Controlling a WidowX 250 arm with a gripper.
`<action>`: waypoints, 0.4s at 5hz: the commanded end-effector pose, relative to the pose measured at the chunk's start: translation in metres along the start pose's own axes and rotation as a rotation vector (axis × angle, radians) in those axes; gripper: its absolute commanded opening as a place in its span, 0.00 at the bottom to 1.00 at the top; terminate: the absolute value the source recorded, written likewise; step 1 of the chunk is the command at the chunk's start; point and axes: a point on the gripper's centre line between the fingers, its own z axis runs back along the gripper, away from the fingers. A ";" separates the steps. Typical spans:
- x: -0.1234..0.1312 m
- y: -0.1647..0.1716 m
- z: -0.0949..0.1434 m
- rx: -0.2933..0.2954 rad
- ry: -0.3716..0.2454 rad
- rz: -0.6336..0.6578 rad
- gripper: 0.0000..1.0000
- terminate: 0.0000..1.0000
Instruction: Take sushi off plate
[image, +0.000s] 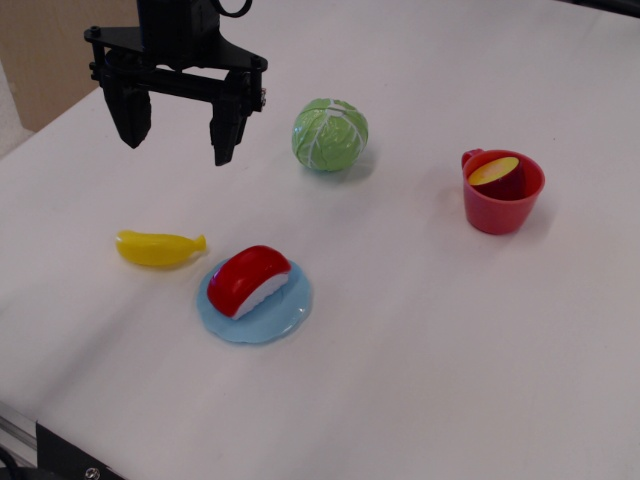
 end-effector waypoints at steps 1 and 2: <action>0.000 0.000 0.000 0.000 0.000 0.000 1.00 0.00; 0.003 -0.006 -0.004 0.003 -0.030 -0.110 1.00 0.00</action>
